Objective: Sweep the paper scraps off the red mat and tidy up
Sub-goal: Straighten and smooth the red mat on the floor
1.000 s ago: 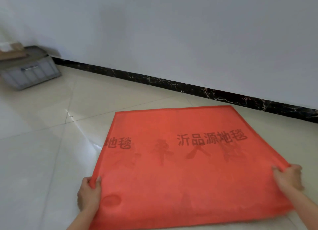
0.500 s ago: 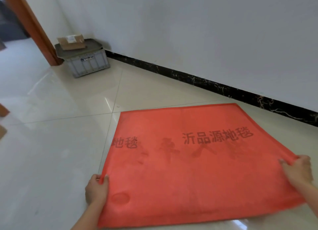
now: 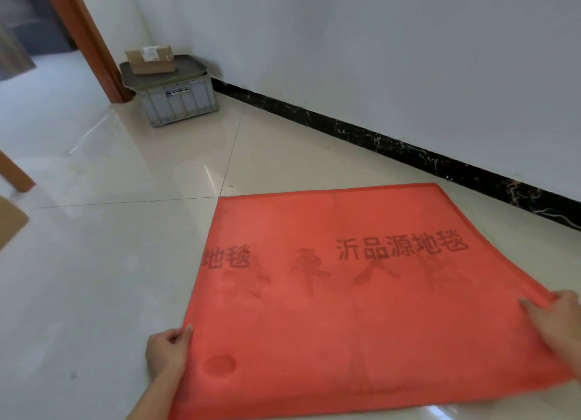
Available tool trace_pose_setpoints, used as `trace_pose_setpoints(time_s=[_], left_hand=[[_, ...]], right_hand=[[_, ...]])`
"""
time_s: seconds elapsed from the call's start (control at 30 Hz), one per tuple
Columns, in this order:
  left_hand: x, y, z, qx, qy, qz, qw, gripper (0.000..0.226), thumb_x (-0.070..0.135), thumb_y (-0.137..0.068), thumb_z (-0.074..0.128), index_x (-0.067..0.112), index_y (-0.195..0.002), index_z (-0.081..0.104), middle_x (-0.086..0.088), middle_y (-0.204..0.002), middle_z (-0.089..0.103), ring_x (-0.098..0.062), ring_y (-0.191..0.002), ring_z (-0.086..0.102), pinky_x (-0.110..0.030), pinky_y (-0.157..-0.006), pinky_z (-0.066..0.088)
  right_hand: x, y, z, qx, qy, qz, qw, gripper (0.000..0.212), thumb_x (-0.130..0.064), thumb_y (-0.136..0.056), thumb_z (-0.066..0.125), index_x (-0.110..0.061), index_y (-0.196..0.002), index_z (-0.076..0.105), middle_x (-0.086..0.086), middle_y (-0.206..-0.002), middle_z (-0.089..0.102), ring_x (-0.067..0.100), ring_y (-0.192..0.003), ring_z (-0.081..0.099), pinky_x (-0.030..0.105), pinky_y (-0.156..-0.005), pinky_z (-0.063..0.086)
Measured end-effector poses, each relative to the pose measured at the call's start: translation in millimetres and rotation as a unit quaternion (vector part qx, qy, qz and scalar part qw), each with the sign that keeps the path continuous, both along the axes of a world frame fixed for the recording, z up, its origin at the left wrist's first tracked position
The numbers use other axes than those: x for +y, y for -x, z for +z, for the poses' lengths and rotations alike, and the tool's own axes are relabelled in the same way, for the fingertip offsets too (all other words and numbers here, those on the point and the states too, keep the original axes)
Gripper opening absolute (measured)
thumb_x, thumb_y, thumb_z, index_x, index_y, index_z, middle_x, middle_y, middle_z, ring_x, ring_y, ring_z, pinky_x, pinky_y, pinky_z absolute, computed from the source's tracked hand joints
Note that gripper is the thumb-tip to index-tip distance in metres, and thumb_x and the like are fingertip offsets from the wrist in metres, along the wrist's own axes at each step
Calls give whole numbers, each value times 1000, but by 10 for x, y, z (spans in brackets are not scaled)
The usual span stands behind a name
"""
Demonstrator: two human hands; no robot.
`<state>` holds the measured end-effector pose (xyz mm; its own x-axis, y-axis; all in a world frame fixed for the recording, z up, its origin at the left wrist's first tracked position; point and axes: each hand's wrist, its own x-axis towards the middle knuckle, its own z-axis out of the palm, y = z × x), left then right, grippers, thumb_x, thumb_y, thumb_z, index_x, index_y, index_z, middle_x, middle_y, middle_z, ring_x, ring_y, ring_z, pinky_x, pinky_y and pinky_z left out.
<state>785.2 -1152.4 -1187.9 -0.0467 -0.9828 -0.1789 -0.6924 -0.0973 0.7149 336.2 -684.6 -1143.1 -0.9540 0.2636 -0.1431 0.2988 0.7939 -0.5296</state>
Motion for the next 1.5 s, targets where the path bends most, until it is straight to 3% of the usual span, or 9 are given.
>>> trace_pose_setpoints(time_s=[0.17, 0.3, 0.57, 0.73, 0.97, 1.13, 1.3, 1.5], left_hand=[[-105, 6, -7, 15, -44, -1, 999, 31, 25, -80, 78, -3, -93, 75, -21, -93, 74, -34, -93, 68, -36, -81, 46], [-173, -9, 36, 19, -66, -3, 998, 28, 28, -78, 80, 2, -88, 75, -15, -84, 70, -28, -82, 62, -33, -78, 42], [-267, -23, 101, 32, -98, -59, 993, 22, 24, -74, 83, 4, -78, 76, -15, -89, 73, -30, -94, 64, -41, -97, 44], [-242, -42, 163, 55, -102, -91, 989, 16, 17, -73, 84, 5, -66, 76, -10, -71, 74, -29, -82, 67, -40, -88, 48], [-198, -13, 241, 63, -102, -115, 986, 20, 16, -74, 82, 3, -61, 75, -8, -66, 73, -28, -79, 67, -34, -75, 47], [-146, -19, 237, 78, -98, -102, 987, 16, 15, -74, 82, 3, -66, 76, -10, -66, 73, -28, -79, 67, -32, -75, 47], [-208, -37, 155, 56, -111, -95, 988, 18, 20, -73, 83, 6, -66, 77, -7, -71, 75, -28, -84, 68, -39, -88, 48], [-236, -17, 76, 35, -108, -80, 990, 25, 27, -73, 84, 4, -69, 76, -11, -71, 73, -23, -75, 64, -31, -75, 47]], right_hand=[[110, 64, -218, -19, -26, 9, 999, 60, -23, -77, 81, 11, -114, 47, 40, -110, 56, 54, -101, 57, 60, -84, 49], [194, 96, -478, -46, -31, -10, 998, 61, -28, -77, 80, 9, -111, 48, 40, -109, 56, 54, -101, 58, 61, -85, 49], [230, 62, -589, -63, -36, -7, 997, 56, -33, -82, 74, 2, -111, 42, 37, -112, 57, 50, -106, 59, 58, -89, 48], [313, -13, -570, -74, -42, -9, 996, 54, -40, -84, 70, -2, -112, 43, 32, -114, 58, 48, -107, 57, 57, -91, 45], [324, 2, -563, -73, -55, -13, 996, 56, -46, -84, 68, -4, -113, 44, 33, -115, 55, 50, -107, 56, 58, -92, 44], [299, -10, -529, -74, -50, -9, 996, 59, -48, -85, 66, -4, -117, 44, 34, -117, 53, 51, -110, 53, 60, -93, 41], [296, -11, -527, -64, -55, -7, 996, 60, -48, -85, 65, -3, -118, 45, 36, -117, 50, 52, -109, 51, 60, -92, 40], [334, 11, -604, -28, -111, 26, 993, 59, -48, -88, 60, 1, -118, 47, 38, -117, 47, 51, -113, 46, 65, -94, 35]])
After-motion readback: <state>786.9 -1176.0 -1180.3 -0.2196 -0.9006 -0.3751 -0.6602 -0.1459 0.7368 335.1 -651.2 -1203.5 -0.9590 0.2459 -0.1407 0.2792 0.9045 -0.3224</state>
